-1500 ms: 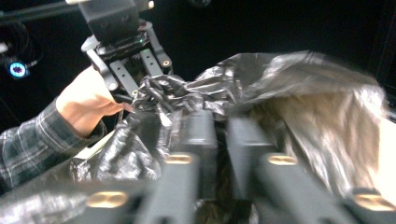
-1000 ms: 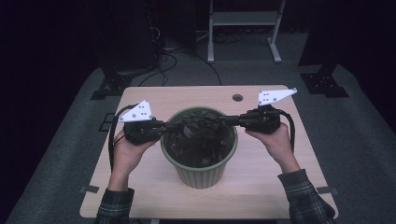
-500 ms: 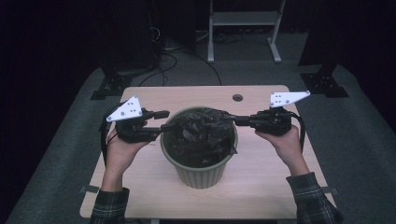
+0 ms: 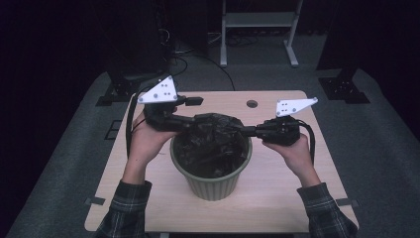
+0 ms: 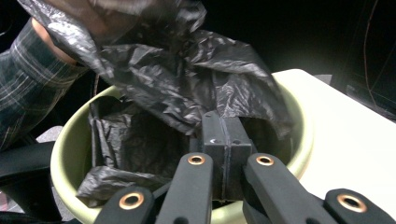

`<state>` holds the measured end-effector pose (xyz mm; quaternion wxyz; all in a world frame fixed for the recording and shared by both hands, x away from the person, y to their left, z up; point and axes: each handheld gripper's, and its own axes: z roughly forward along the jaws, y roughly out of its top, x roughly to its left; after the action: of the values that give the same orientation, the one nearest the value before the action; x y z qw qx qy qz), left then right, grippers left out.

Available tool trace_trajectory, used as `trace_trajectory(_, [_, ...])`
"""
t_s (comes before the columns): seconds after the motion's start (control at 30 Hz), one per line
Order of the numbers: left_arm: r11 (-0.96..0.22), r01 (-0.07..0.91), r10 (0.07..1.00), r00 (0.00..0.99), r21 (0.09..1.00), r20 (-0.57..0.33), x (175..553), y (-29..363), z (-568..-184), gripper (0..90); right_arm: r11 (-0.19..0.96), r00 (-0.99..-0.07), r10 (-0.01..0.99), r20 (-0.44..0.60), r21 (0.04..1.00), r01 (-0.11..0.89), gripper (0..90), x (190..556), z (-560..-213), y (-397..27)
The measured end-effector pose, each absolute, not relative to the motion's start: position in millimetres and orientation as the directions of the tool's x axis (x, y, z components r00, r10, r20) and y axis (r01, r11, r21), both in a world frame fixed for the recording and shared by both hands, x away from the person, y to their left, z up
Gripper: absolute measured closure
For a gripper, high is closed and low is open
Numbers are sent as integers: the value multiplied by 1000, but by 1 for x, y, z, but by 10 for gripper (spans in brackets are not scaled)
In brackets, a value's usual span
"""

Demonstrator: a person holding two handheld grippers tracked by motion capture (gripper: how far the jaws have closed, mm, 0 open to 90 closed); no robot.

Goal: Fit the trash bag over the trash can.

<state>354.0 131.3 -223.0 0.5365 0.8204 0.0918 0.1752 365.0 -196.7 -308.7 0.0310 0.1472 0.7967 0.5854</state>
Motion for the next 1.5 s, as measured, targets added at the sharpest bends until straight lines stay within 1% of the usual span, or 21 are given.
trace_trajectory(0.13, [-424,-32,316,931,905,181,362,113,-222,454,274,-958,261,121,942,194,900,365,-310,-193])
trace_trajectory(0.3, [-463,-12,290,943,886,164,370,95,-233,439,271,-960,254,120,944,189,900,364,-309,-192])
trace_trajectory(0.5, [-527,8,282,945,850,167,375,86,-248,428,262,-959,256,117,947,186,900,363,-306,-194])
trace_trajectory(0.57, [-541,15,286,944,841,167,376,87,-251,448,254,-961,254,114,951,180,900,362,-305,-195])
trace_trajectory(0.6, [-545,16,281,945,838,165,377,87,-253,481,251,-961,253,112,952,177,900,362,-305,-195])
trace_trajectory(0.63, [-548,18,275,948,836,160,377,88,-254,556,250,-961,253,111,952,176,900,362,-305,-195])
trace_trajectory(0.73, [-569,30,264,953,821,148,377,90,-256,724,250,-960,254,114,952,180,900,361,-305,-196])
trace_trajectory(0.8, [-580,47,261,956,813,131,376,91,-257,858,247,-960,255,116,952,181,900,361,-305,-197])
trace_trajectory(0.83, [-580,50,265,955,813,130,376,93,-258,891,246,-960,256,115,953,179,900,361,-304,-197])
trace_trajectory(1.0, [-534,66,331,934,843,137,373,114,-254,897,251,-959,261,107,952,174,900,358,-304,-202])
trace_trajectory(1.2, [-464,83,419,898,882,135,365,160,-251,897,255,-950,295,104,950,183,900,354,-307,-221])
trace_trajectory(1.37, [-431,93,459,879,898,129,353,187,-259,897,264,-939,323,118,941,209,900,345,-313,-239])
trace_trajectory(1.5, [-425,99,489,862,900,136,341,205,-269,897,286,-936,333,112,934,214,900,332,-317,-244])
